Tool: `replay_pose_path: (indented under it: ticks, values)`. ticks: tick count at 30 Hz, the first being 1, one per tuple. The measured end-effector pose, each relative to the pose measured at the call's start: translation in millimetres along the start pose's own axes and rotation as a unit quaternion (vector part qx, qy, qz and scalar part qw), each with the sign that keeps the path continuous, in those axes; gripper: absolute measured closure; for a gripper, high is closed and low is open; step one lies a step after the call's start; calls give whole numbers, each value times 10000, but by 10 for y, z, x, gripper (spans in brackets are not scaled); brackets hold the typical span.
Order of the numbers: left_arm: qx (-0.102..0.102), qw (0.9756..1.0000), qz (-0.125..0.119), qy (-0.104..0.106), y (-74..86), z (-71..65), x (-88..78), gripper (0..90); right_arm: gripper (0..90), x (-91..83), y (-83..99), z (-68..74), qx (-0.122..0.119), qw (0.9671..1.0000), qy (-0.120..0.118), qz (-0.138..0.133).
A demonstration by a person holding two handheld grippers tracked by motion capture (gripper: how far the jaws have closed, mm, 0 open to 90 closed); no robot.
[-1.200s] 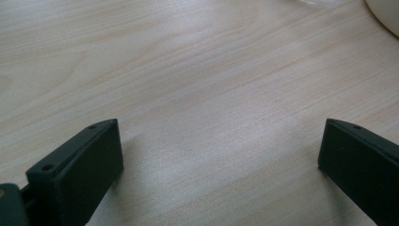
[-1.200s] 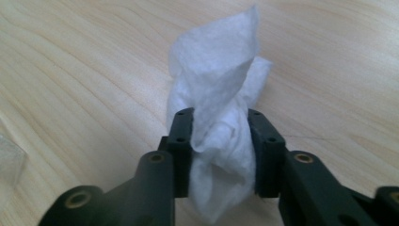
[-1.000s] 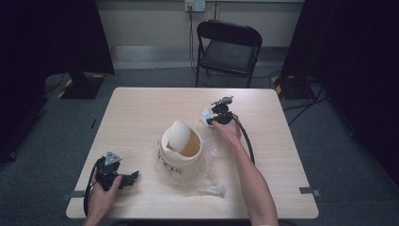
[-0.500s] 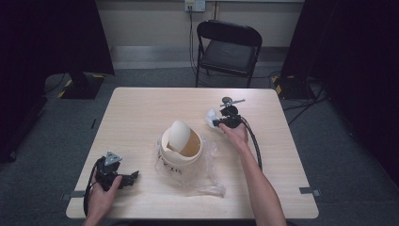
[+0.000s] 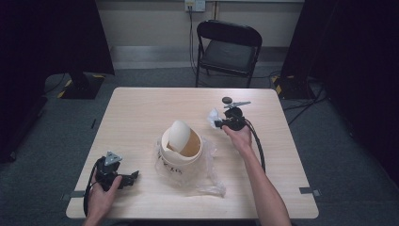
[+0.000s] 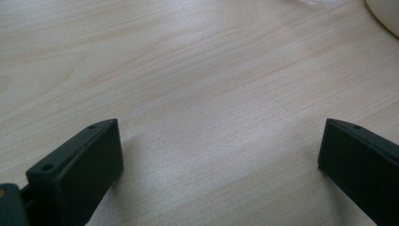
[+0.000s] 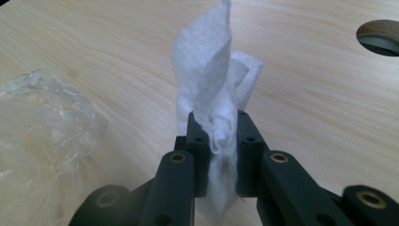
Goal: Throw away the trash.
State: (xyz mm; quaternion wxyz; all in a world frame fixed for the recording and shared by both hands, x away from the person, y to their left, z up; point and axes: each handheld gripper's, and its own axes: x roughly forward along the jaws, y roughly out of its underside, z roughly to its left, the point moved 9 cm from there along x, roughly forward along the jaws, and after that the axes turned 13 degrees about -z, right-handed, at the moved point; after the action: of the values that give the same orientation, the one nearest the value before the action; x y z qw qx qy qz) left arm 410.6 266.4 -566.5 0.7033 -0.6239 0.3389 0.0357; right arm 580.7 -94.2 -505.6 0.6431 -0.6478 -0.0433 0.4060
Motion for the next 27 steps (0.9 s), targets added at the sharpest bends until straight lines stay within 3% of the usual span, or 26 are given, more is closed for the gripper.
replay_pose_path:
  ticks: [14, 27]
  values:
    - [0, 10000, 1, 0, 0, 0, 0, 0, 804, -210, -125, 83, 3, 9997, -91, -223]
    - [1, 10000, 3, 0, 0, 0, 0, 0, 804, -518, -249, 268, -96, 9988, -288, -383]
